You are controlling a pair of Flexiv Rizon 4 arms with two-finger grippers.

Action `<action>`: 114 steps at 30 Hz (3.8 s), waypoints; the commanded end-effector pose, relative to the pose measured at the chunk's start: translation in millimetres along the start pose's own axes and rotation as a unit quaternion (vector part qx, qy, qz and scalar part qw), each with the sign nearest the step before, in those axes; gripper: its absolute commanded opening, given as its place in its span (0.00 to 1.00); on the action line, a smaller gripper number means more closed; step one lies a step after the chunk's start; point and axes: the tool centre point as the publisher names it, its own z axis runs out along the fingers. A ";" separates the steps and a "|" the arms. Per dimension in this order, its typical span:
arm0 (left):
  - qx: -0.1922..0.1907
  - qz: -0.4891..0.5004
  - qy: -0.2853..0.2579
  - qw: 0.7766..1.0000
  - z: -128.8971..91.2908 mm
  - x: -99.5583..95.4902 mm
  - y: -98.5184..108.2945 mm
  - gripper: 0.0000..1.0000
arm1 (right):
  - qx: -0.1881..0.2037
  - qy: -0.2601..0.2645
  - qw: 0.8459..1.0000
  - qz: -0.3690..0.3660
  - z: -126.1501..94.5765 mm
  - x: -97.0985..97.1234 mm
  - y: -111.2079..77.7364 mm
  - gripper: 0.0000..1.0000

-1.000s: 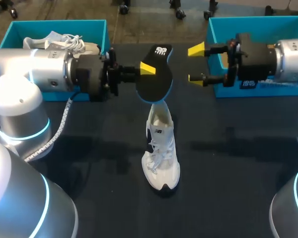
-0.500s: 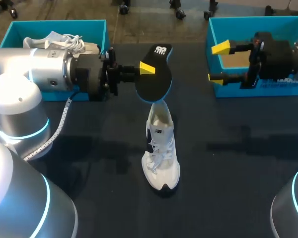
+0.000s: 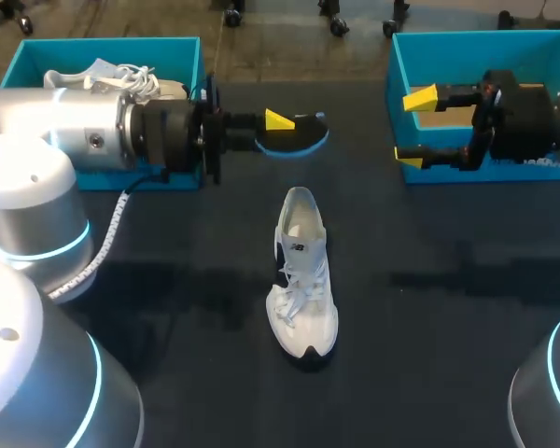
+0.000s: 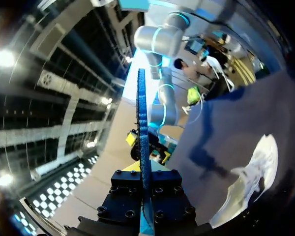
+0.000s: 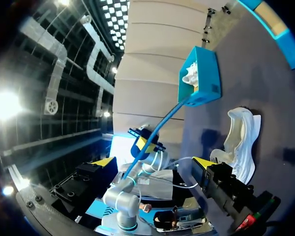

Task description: Take the shoe out of the shoebox, open the shoe tongue, remove and reinsert the insole, then place the shoe into the shoebox

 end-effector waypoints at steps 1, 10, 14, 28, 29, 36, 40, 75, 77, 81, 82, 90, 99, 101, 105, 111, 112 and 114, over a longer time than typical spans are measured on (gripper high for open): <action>-0.028 -0.132 0.016 0.991 -1.6 -2.1 -11.9 0.00 | -0.001 -0.001 1.000 0.000 0.9 0.3 -0.3 1.00; -0.049 -0.323 0.023 0.945 0.6 -10.0 -20.7 0.00 | -0.001 -0.001 1.000 0.000 0.9 0.3 -0.3 1.00; -0.056 -0.396 0.036 0.916 0.9 -14.0 -23.8 0.00 | -0.001 -0.001 1.000 0.000 0.9 0.3 -0.3 1.00; -0.036 -0.692 0.052 0.719 7.9 -9.9 -26.1 0.00 | -0.001 -0.001 1.000 0.000 0.9 0.3 -0.3 1.00; -0.031 -0.714 0.047 0.697 9.6 -8.7 -26.3 0.00 | -0.001 -0.001 1.000 0.000 0.9 0.3 -0.3 1.00; 0.003 -0.853 -0.027 0.522 17.3 -6.6 -20.0 0.00 | -0.001 -0.001 1.000 0.000 0.9 0.3 -0.3 1.00; 0.025 -0.873 -0.048 0.484 22.6 -3.6 -16.2 0.00 | -0.001 -0.001 1.000 0.000 0.9 0.3 -0.3 1.00; 0.025 -0.920 0.021 0.391 24.7 14.7 2.4 0.00 | -0.004 -0.100 0.995 -0.016 7.9 18.5 -2.8 1.00; 0.026 -0.928 0.028 0.371 25.4 16.6 4.6 0.00 | -0.004 -0.114 0.993 -0.017 9.6 21.3 -2.6 1.00; 0.023 -0.945 0.027 0.326 27.3 21.8 11.0 0.00 | -0.003 -0.135 0.991 -0.012 13.2 25.0 -2.2 1.00; 0.023 -0.948 0.035 0.316 27.5 23.9 13.0 0.00 | -0.006 -0.144 0.989 -0.011 14.8 26.5 -2.5 1.00; 0.033 -0.968 0.044 0.244 28.5 33.5 28.3 0.00 | -0.007 -0.214 0.977 0.007 24.8 39.1 -7.2 1.00; 0.038 -0.967 0.059 0.245 29.0 43.9 44.2 0.00 | -0.002 -0.299 0.954 0.018 38.5 58.8 -12.0 1.00; 0.038 -0.967 0.060 0.245 29.3 44.5 46.5 0.00 | 0.000 -0.319 0.947 0.027 42.0 63.4 -12.6 1.00; 0.044 -0.970 0.054 0.233 31.1 45.2 54.4 0.00 | 0.003 -0.358 0.933 0.043 50.8 71.8 -13.4 1.00; 0.044 -0.975 0.044 0.212 32.8 46.8 66.4 0.00 | 0.002 -0.408 0.911 0.063 62.1 80.1 -14.6 1.00; 0.043 -0.975 0.042 0.215 32.8 47.0 67.2 0.00 | 0.004 -0.414 0.908 0.064 64.2 80.9 -14.5 1.00; 0.039 -0.975 0.041 0.214 32.9 46.8 66.1 0.00 | 0.006 -0.427 0.902 0.068 67.9 82.2 -14.6 1.00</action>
